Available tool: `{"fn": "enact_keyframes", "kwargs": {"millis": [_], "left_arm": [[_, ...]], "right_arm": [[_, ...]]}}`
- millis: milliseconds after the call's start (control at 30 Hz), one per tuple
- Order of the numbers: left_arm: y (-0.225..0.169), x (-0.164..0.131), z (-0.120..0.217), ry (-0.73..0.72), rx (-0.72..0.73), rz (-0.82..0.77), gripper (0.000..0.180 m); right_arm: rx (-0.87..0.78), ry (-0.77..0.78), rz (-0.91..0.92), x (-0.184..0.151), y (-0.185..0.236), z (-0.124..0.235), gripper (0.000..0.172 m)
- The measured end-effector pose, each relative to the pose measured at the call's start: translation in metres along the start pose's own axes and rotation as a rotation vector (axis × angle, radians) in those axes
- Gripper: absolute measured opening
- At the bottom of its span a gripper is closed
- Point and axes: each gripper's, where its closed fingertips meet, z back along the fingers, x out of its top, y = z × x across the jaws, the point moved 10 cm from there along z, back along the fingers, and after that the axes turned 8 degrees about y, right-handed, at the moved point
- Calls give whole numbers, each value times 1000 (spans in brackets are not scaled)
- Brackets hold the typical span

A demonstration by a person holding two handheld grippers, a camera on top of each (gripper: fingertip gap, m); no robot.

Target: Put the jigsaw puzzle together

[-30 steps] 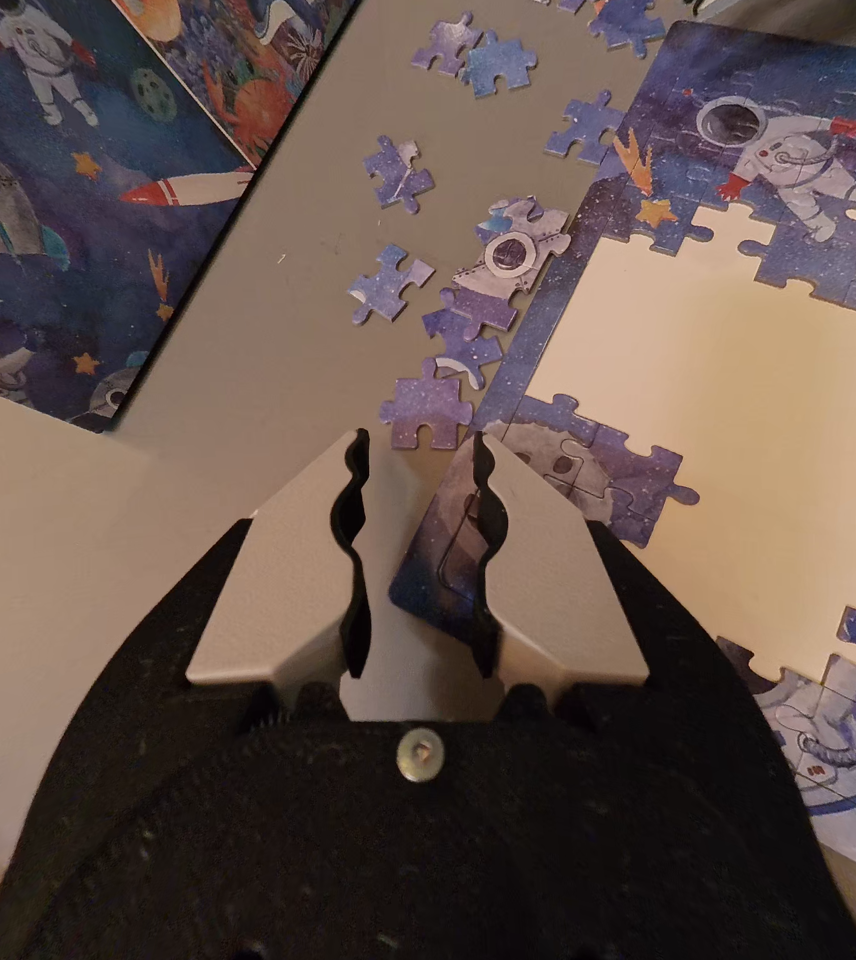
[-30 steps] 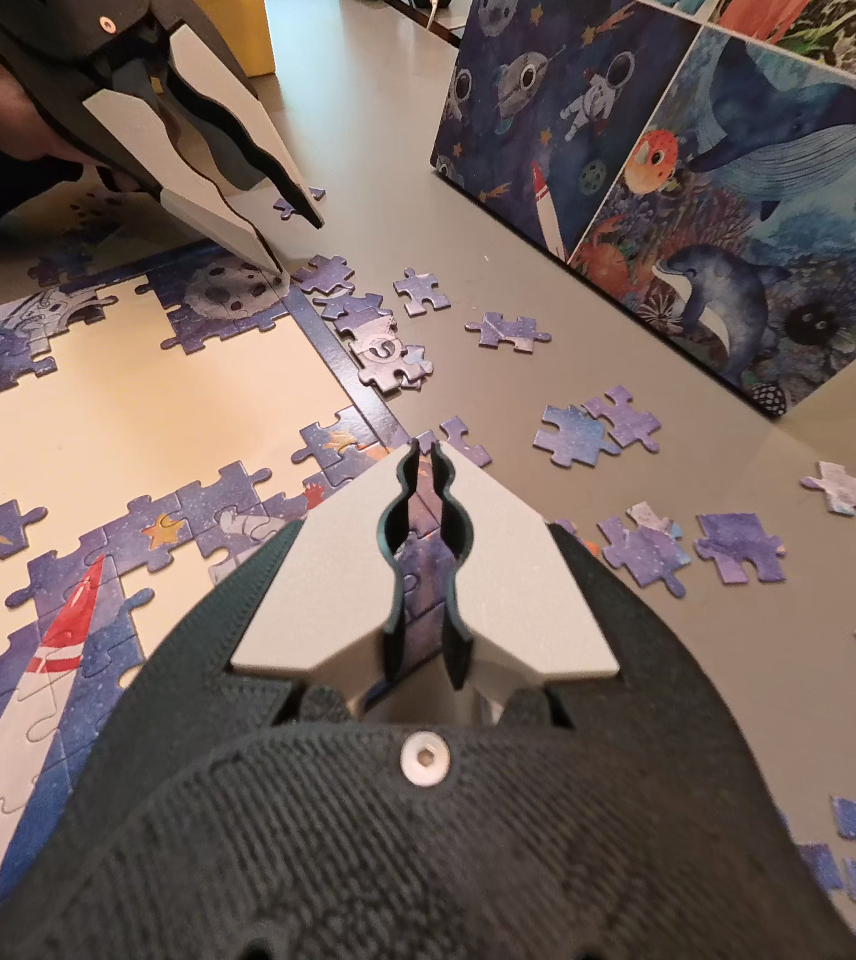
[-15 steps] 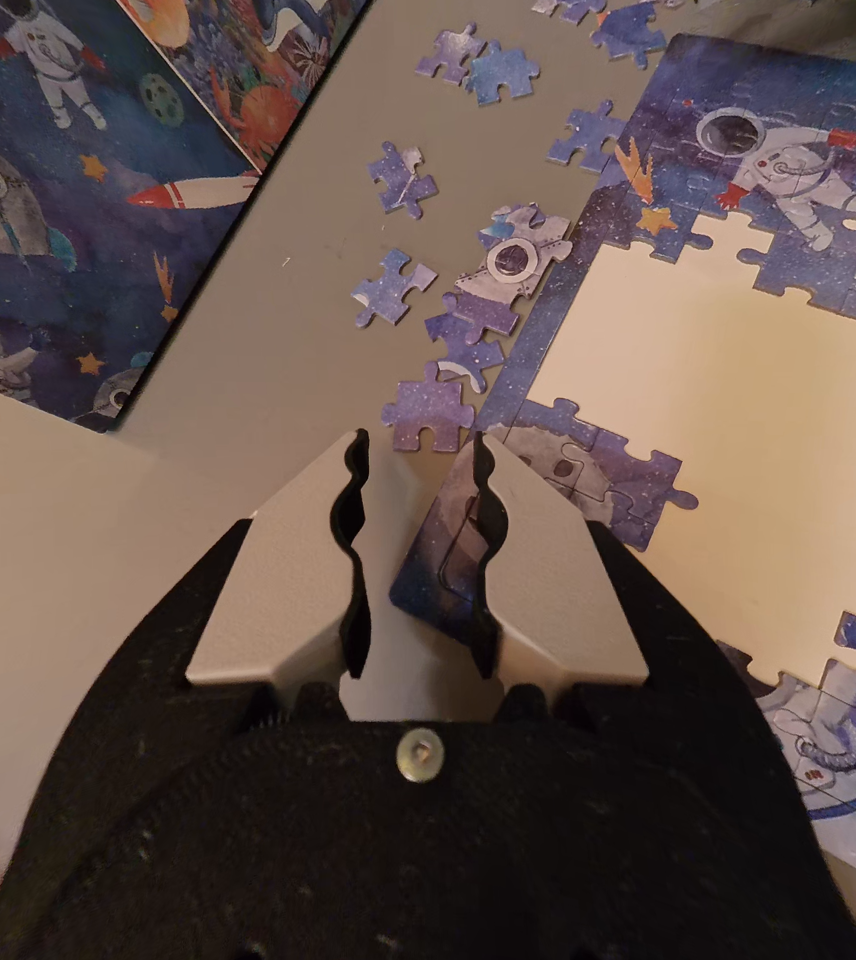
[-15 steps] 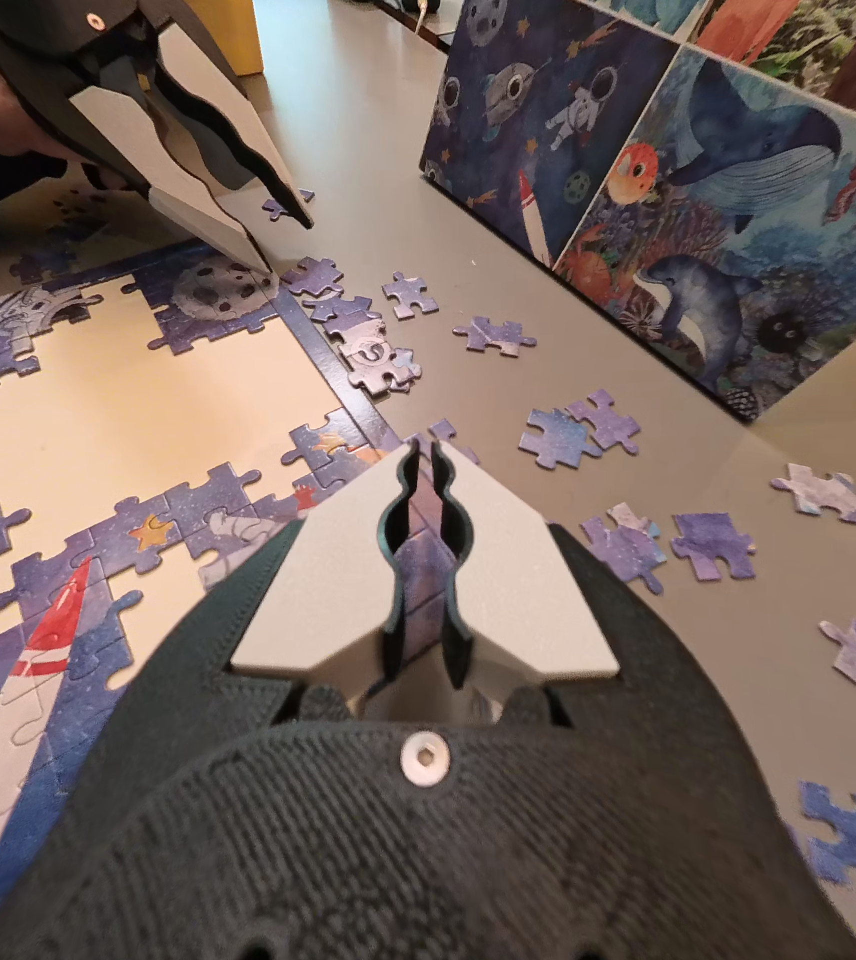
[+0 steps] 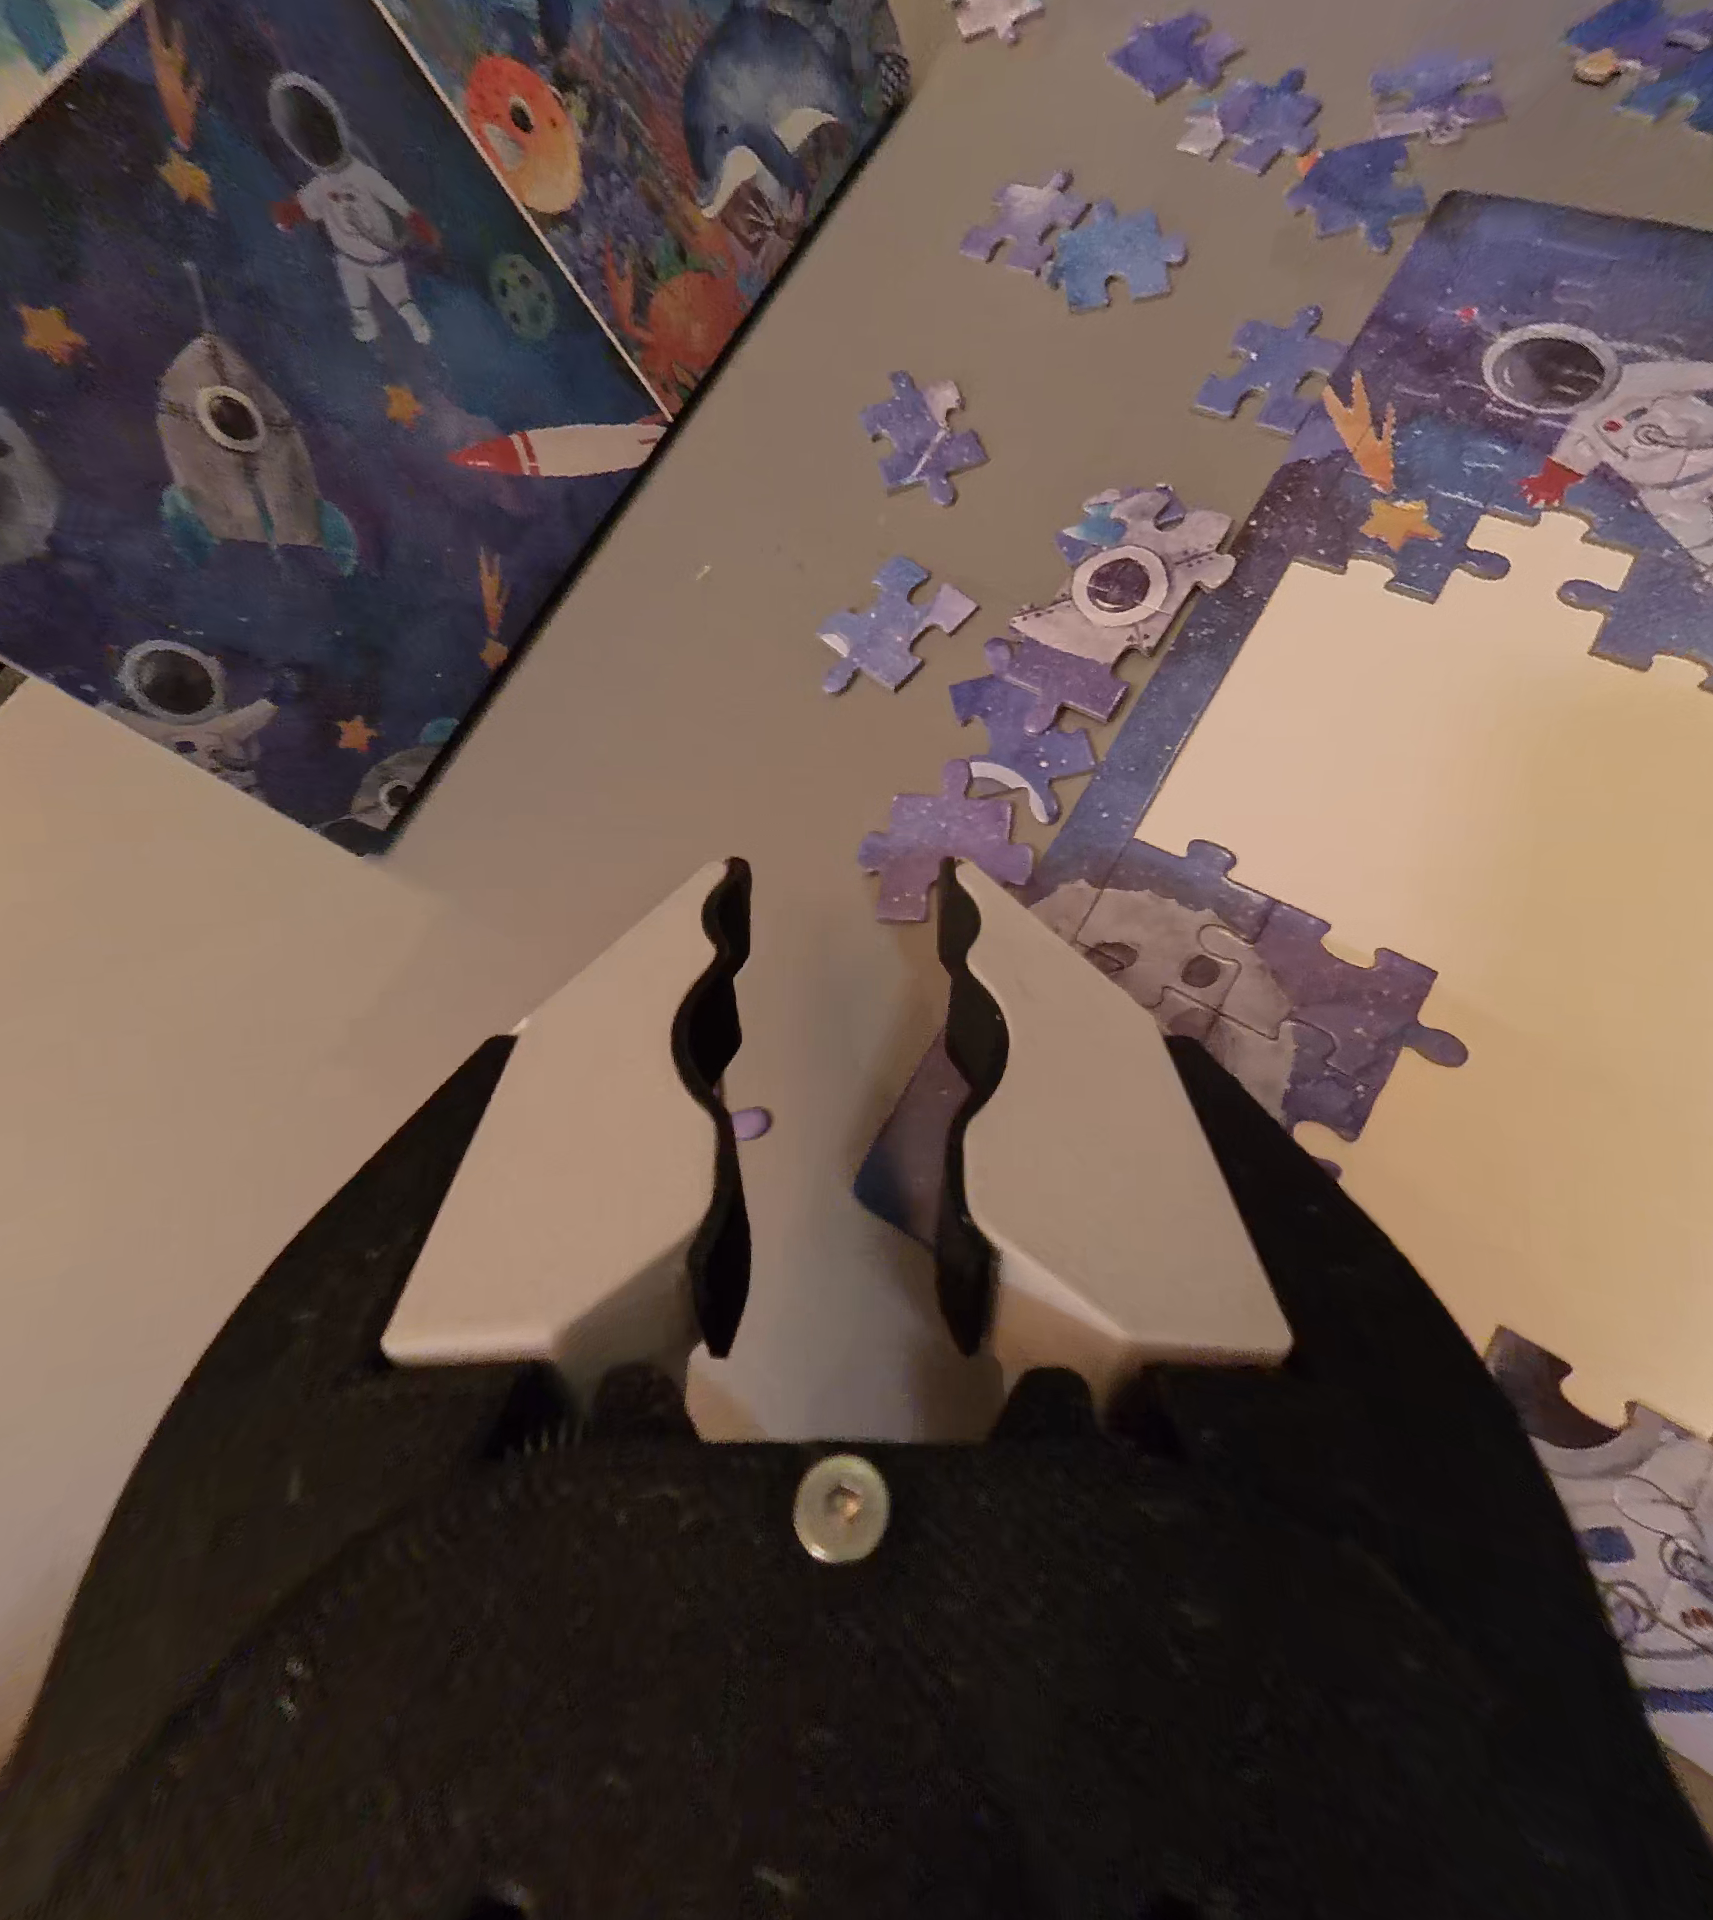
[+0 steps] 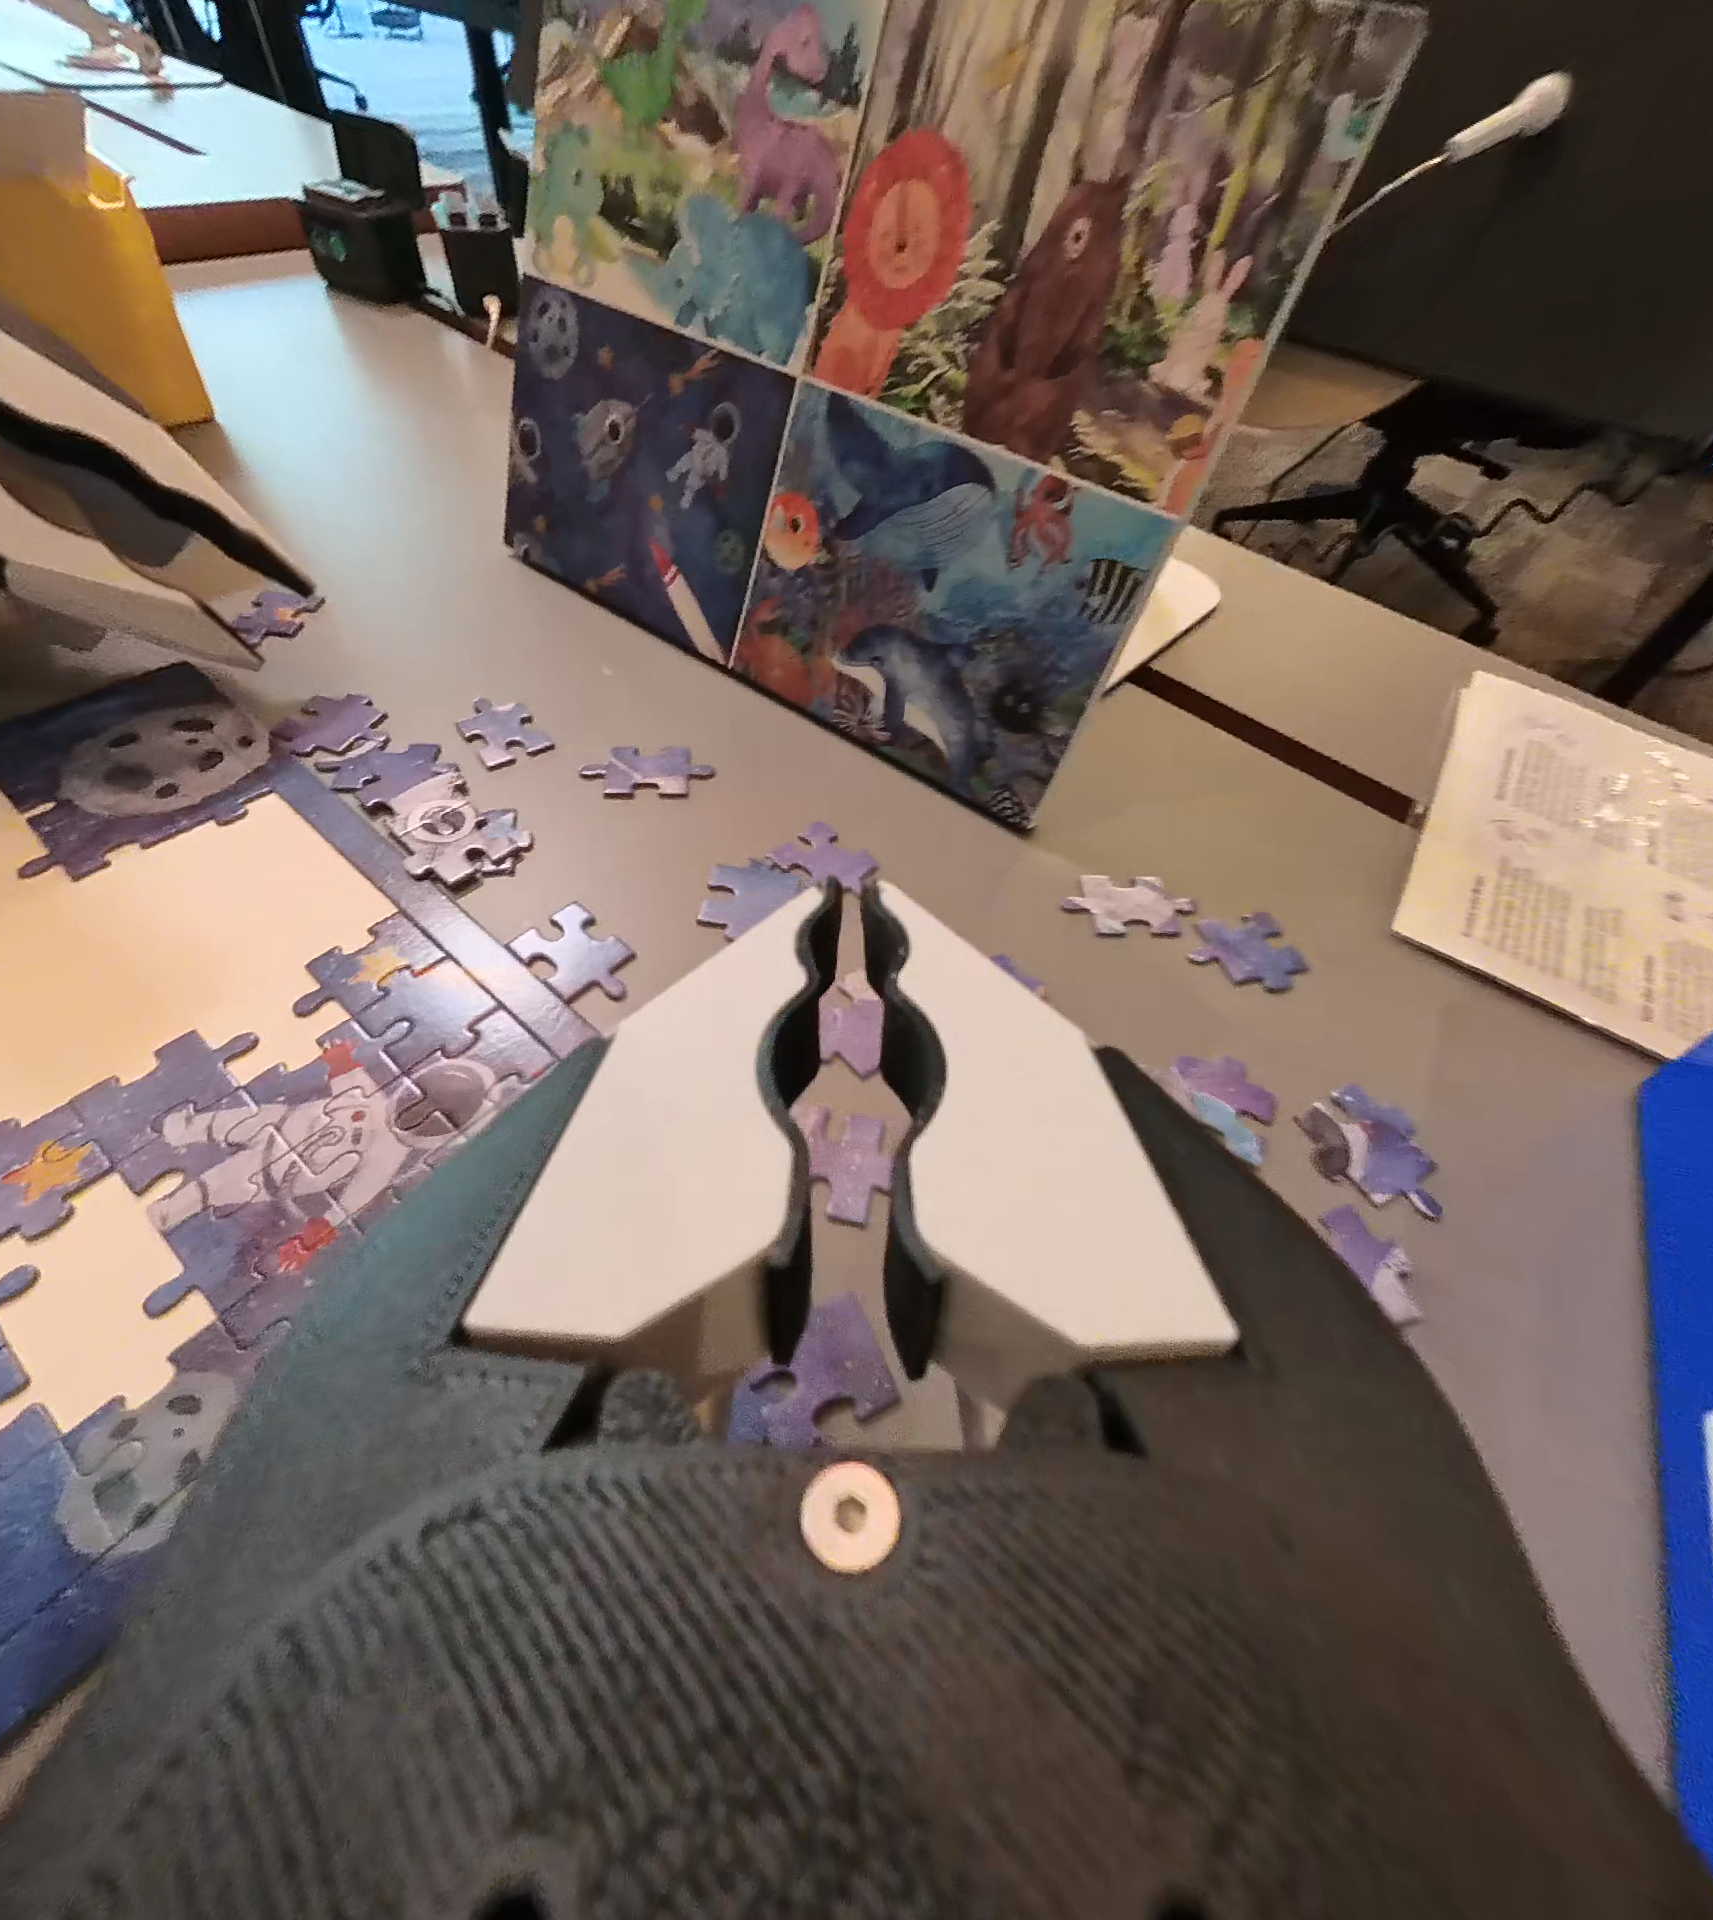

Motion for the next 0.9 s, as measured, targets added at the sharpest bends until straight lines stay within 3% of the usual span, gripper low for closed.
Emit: {"fn": "enact_keyframes", "kwargs": {"millis": [367, 900], "left_arm": [[9, 0, 12, -69, 72, 50, 29], [10, 0, 12, -84, 84, 69, 28]], "right_arm": [[-44, -4, -42, -10, -14, 5, 2], [-26, 24, 14, -8, -3, -1, 3]]}}
